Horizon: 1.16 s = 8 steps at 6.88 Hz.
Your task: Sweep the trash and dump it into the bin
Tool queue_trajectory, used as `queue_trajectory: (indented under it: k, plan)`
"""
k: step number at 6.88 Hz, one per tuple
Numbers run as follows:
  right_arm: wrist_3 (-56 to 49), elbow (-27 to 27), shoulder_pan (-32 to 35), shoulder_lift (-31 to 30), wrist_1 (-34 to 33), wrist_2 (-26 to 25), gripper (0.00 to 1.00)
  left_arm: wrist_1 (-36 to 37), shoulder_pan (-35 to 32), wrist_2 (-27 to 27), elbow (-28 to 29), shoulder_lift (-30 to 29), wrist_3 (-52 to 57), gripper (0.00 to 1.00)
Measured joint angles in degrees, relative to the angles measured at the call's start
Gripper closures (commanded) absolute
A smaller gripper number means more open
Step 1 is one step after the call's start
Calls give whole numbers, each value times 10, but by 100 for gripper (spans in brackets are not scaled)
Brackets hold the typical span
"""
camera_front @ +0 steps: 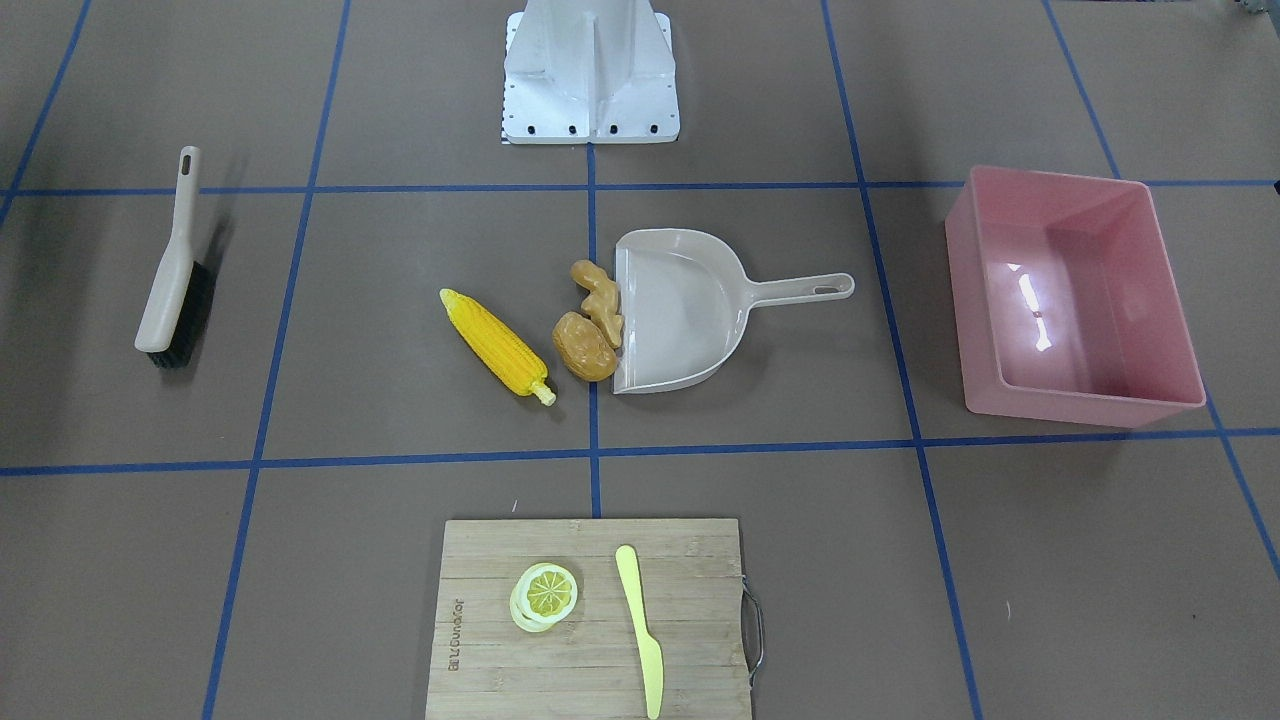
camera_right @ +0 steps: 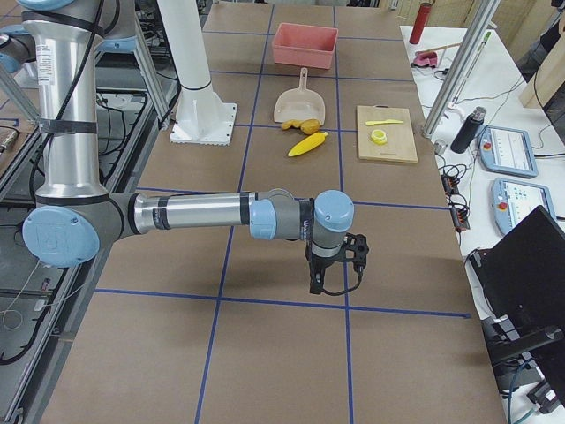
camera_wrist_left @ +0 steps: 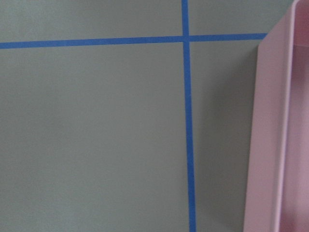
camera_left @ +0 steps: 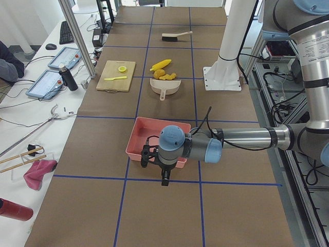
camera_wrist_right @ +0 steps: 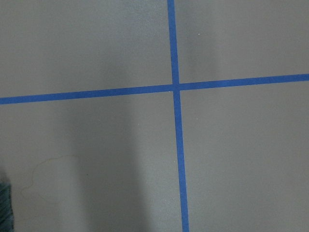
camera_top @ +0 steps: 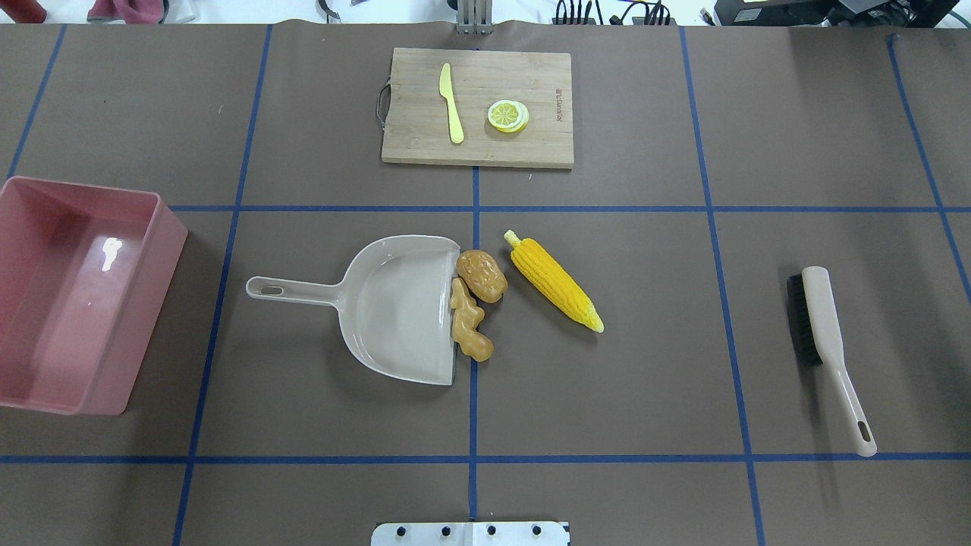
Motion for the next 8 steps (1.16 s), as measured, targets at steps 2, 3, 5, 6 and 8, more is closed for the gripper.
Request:
queue_trajectory:
  k: [2,3,5,6,8]
  plan:
    - [0,0,0,1,1,-2,0,53,5,-4,-18,-13,5,1]
    - [-1,0,0,1,1,-4,0,60,6,-5,-17,-12,5,1]
    - [-3,0,0,2,1,-6,0,64,6,-5,-16,-10,6,1]
    - [-4,1,0,2,2,-6,0,66,7,-4,-15,-10,6,1]
    - [-4,2,0,4,2,-7,0,70,7,-2,-16,-10,7,1]
